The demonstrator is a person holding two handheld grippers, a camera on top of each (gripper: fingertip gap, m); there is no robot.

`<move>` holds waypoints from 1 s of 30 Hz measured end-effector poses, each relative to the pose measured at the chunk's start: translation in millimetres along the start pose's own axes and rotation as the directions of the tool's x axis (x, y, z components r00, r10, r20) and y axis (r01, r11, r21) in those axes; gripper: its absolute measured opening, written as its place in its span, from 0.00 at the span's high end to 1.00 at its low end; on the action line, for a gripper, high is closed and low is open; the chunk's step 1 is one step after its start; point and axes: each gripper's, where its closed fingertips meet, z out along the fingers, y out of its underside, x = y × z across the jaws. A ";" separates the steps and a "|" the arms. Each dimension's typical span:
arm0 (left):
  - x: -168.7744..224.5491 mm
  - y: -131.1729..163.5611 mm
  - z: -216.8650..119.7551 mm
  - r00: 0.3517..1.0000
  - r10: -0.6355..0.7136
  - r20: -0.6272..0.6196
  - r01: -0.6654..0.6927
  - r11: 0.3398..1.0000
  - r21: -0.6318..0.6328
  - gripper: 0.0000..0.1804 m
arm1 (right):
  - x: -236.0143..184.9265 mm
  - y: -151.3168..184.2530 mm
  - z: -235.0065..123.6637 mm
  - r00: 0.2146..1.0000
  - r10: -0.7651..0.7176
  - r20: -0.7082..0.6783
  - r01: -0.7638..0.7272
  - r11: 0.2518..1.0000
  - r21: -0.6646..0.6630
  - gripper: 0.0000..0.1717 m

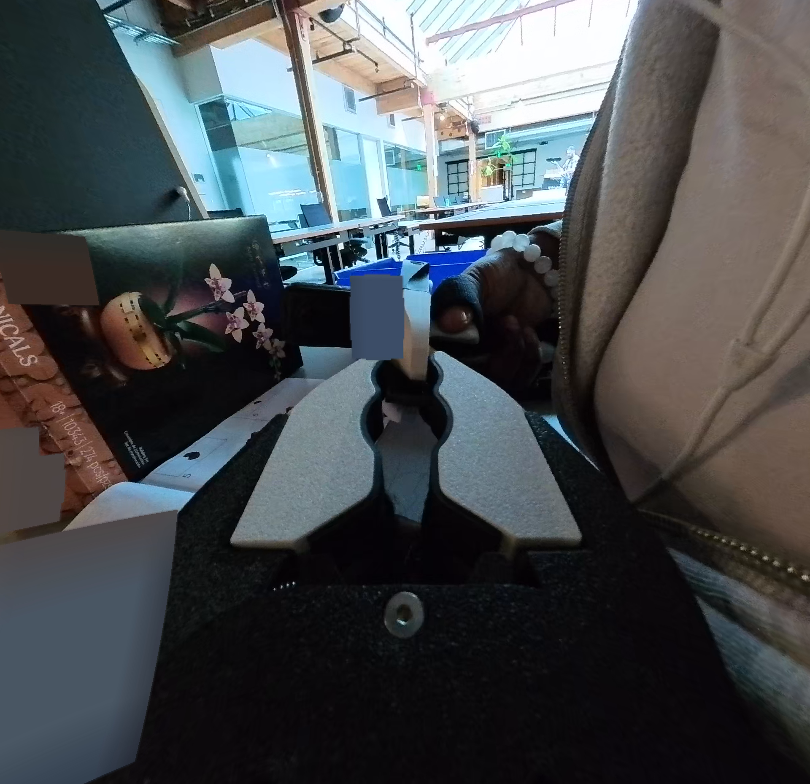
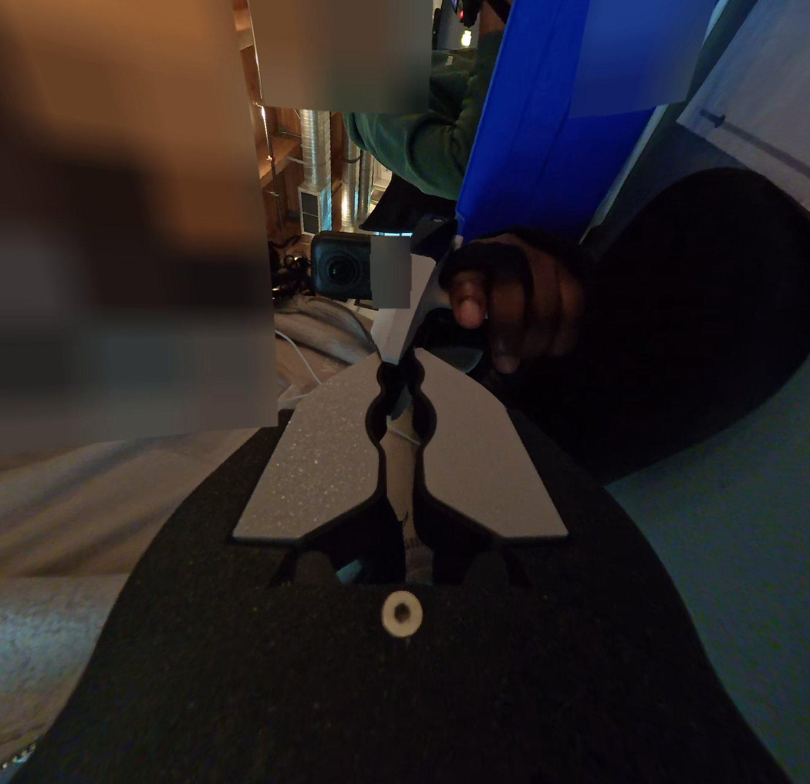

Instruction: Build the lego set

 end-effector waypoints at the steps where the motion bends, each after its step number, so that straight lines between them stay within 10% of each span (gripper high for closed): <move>1: 0.1 -0.1 -0.1 1.000 0.000 0.000 0.000 1.000 0.001 0.91 | 0.0 0.0 0.1 1.000 -0.001 0.001 0.001 1.000 0.001 0.98; 30: -0.3 -0.9 -0.6 1.000 0.002 0.004 -0.002 1.000 0.008 0.91 | -0.4 -1.6 0.5 1.000 -0.006 0.003 0.006 1.000 -0.001 0.98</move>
